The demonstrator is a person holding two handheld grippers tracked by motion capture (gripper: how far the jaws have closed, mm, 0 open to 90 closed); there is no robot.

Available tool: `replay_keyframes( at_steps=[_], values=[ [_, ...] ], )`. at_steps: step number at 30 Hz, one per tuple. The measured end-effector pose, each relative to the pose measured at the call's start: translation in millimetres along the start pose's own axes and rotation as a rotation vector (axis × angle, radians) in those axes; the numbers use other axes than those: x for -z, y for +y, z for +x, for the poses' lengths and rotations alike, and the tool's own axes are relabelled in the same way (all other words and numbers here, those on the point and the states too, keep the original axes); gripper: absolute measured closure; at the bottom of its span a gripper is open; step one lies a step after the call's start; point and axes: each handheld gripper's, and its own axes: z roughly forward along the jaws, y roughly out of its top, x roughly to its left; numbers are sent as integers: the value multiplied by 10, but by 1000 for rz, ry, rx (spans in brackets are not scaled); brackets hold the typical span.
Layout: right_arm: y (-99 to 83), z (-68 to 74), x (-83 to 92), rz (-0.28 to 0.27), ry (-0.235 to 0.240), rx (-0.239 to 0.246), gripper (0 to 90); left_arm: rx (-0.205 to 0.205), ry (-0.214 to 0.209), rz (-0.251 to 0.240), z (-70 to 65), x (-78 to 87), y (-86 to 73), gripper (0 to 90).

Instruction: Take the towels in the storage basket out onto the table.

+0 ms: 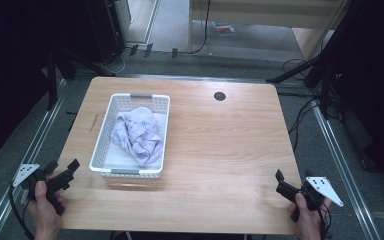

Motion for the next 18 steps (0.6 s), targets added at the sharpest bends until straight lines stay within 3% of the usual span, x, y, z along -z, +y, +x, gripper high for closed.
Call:
replay_keyframes(
  at_steps=[3,6,12,15,18],
  values=[
    [9,-26,3,10,10,-20,0,8,9,-6,8,4,2,139],
    [6,-9,-3,14,14,-1,0,14,42,-8,3,5,7,139],
    [3,9,-15,17,4,13,0,26,18,4,39,51,73,140],
    [3,1,-16,21,3,2,0,-10,51,8,-15,93,169,140],
    [3,13,-20,26,2,10,0,-25,31,-1,-65,163,287,139]
  ],
)
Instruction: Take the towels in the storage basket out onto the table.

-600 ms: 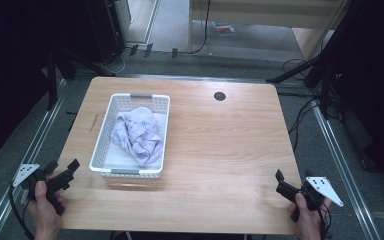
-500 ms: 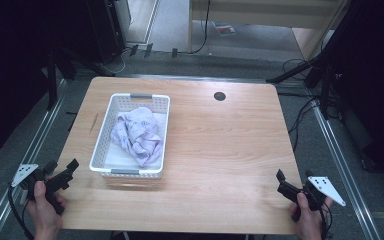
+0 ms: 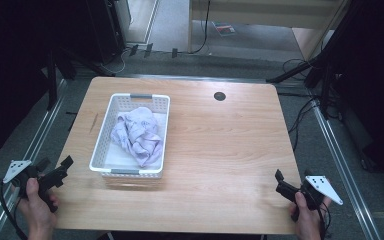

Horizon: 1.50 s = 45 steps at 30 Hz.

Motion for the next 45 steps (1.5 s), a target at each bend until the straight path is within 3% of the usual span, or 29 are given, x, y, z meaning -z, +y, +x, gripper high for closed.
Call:
replay_keyframes(
  at_steps=[6,12,20,26,45],
  values=[
    [-10,52,-10,3,11,49,0,-15,1,9,-68,110,201,136],
    [-11,45,-11,7,19,49,0,-37,-41,46,-238,95,373,104],
    [-10,43,-22,21,12,42,0,-118,-66,127,-537,15,668,80],
    [-12,36,-16,20,13,36,0,-181,-82,212,-801,-122,767,79],
    [-11,34,-18,28,18,38,0,-220,-138,439,-1489,-812,763,51]
  ],
)
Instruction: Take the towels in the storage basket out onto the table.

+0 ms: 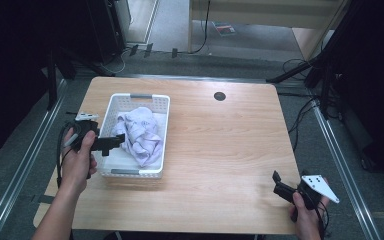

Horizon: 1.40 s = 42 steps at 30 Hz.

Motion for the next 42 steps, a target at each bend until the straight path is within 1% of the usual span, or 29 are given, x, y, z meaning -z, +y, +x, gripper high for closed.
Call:
replay_keyframes(
  at_steps=[1,2,3,4,6,9,11,13,15,17,18,19,20,21,23,25,27,28,31,33,36,38,39,41,42],
  values=[
    [0,0,-1,0,0,0,0,-2,-19,18,-19,-49,20,27],
    [0,0,-1,1,1,0,0,-1,-22,28,-37,-93,34,10],
    [0,-1,-2,1,0,1,0,6,-22,37,-52,-126,46,0],
    [0,-1,-2,1,1,1,0,6,-13,49,-65,-167,61,0],
    [0,-1,-2,1,1,1,0,7,-9,77,-90,-247,92,0],
    [1,-1,-3,2,1,1,0,29,-3,112,-110,-365,137,0],
    [1,-1,-4,4,2,3,0,48,-1,122,-101,-432,166,0],
    [1,0,-5,3,3,6,0,81,-4,124,-80,-493,193,0],
    [1,0,-5,4,4,6,0,89,-12,136,-63,-563,220,0],
    [1,0,-5,4,4,5,0,85,8,155,-63,-628,236,0],
    [2,1,-6,4,5,4,0,88,6,160,-65,-663,243,0],
    [2,1,-5,5,5,4,0,87,-8,166,-66,-692,249,0],
    [2,2,-6,4,5,5,0,87,-7,173,-71,-722,256,0],
    [2,2,-6,5,6,4,0,84,6,176,-83,-748,260,0],
    [2,0,-6,5,5,5,0,84,18,187,-103,-793,265,0],
    [2,1,-7,5,5,2,0,68,37,222,-118,-856,264,0],
    [2,2,-7,6,4,3,0,73,60,266,-124,-949,250,0],
    [2,2,-7,6,5,3,0,75,69,279,-126,-979,243,0],
    [2,2,-7,6,5,2,0,70,61,313,-124,-1047,240,0],
    [3,2,-8,6,6,1,0,72,62,321,-127,-1075,245,0],
    [3,2,-9,7,7,0,0,41,83,322,-155,-1097,246,0],
    [4,2,-10,8,7,-2,0,30,82,319,-181,-1113,240,0],
    [4,2,-10,9,6,-3,0,10,77,331,-185,-1127,236,0],
    [4,2,-11,9,7,-4,0,16,67,337,-175,-1137,235,0],
    [4,1,-11,9,6,-4,0,3,63,338,-164,-1139,234,0]
  ],
)
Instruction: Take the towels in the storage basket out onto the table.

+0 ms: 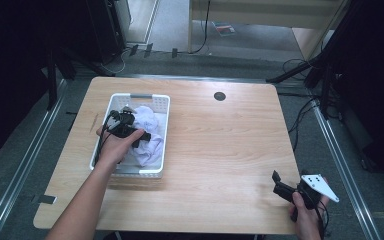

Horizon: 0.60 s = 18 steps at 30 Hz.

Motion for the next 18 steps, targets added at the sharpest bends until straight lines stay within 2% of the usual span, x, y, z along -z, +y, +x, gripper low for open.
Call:
replay_keyframes(
  at_steps=[4,14,16,18],
  values=[
    [0,-1,-1,2,0,0,0,-19,-12,29,-4,-56,-6,0],
    [1,0,-4,5,12,5,0,-3,-33,49,21,-79,1,0],
    [1,-1,-2,5,13,4,0,-13,-26,53,12,-79,1,0],
    [1,-1,-3,4,14,7,0,-34,-36,46,5,-54,-6,56]
  ],
)
